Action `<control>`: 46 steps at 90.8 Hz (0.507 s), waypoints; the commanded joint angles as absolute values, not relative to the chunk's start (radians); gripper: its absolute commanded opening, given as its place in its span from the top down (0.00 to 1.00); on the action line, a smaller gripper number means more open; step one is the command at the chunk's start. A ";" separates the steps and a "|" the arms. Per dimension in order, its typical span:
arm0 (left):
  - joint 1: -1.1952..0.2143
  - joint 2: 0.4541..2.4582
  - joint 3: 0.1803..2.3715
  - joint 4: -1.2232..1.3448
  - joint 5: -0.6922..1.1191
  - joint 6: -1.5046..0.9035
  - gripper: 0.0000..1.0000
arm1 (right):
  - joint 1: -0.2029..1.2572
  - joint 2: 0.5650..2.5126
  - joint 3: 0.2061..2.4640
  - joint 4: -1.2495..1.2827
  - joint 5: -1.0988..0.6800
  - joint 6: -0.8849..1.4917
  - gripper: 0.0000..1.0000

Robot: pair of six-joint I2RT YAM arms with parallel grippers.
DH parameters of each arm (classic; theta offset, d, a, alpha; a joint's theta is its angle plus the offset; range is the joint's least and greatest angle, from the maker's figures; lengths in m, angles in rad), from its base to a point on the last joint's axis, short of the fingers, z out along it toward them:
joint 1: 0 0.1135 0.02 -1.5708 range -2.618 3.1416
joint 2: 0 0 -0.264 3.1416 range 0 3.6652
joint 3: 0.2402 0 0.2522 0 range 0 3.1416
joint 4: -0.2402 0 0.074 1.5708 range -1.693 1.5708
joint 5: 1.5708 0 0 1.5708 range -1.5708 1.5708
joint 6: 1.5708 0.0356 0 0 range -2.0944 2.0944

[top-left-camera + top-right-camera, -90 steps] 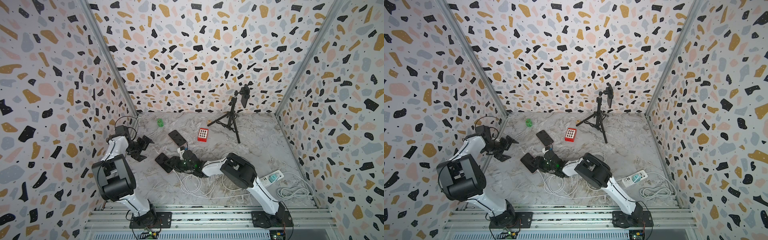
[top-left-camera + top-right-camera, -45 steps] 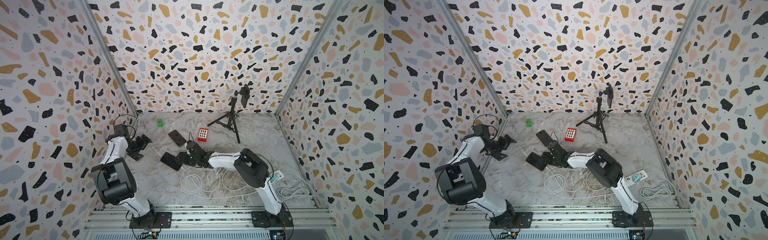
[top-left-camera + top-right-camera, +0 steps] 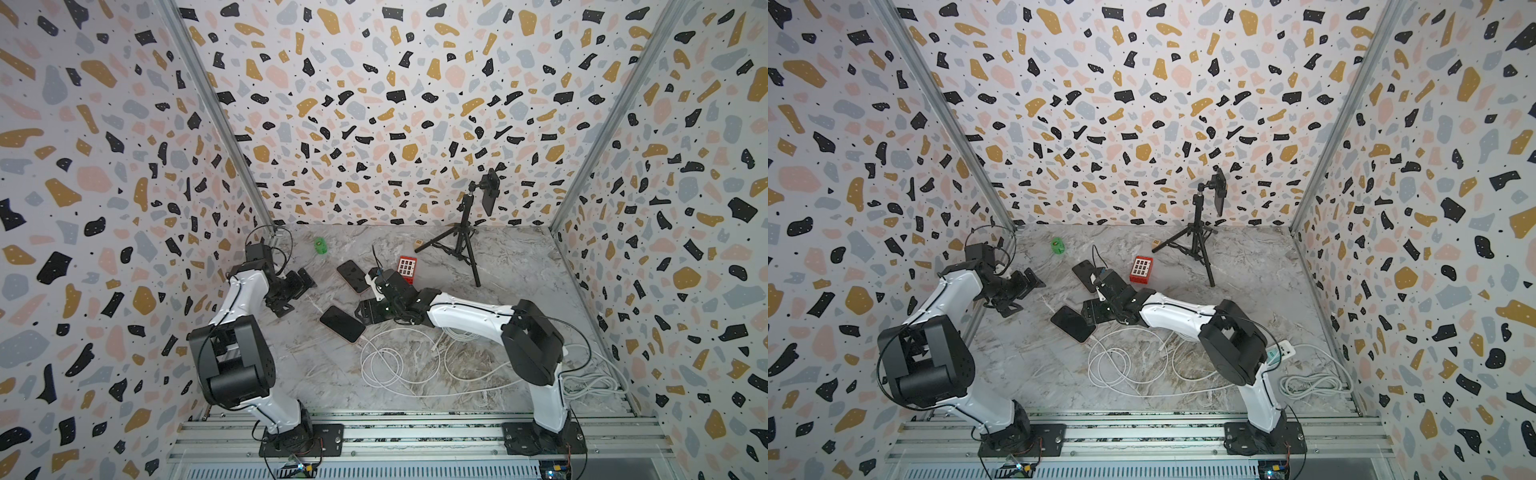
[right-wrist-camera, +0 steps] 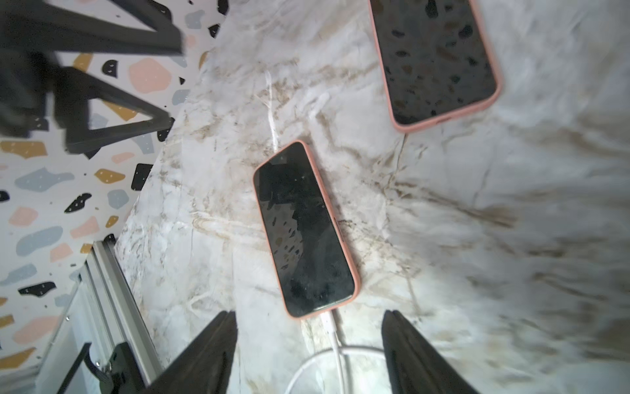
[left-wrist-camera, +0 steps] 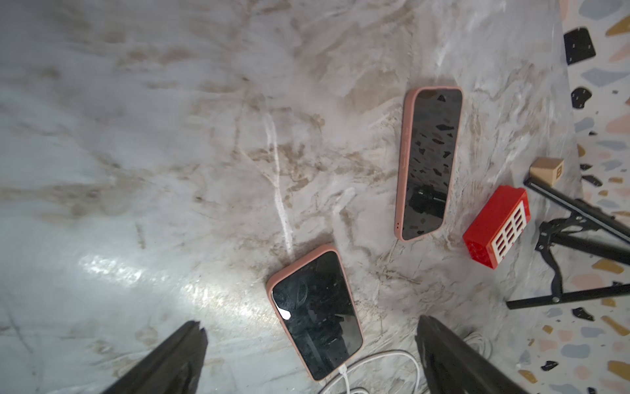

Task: Plug the charging cable into the phone
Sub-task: Place the phone at the center of the board, then pick up the charging cable from the center of the board.

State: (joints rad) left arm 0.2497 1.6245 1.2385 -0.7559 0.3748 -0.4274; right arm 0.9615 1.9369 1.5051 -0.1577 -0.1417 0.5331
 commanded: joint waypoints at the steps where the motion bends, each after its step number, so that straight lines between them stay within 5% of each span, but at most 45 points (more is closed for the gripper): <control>1: 0.171 1.565 1.276 -0.738 0.338 -0.291 0.00 | 0.936 1.761 1.443 -0.299 -0.071 0.154 0.29; 22: 0.064 1.572 1.250 -0.729 0.433 -0.184 0.00 | 0.880 1.403 1.119 -0.427 -0.085 -0.540 0.28; 46: -0.015 1.555 1.228 -0.727 0.536 -0.070 0.00 | 0.850 1.222 0.856 -0.445 -0.005 -0.849 0.27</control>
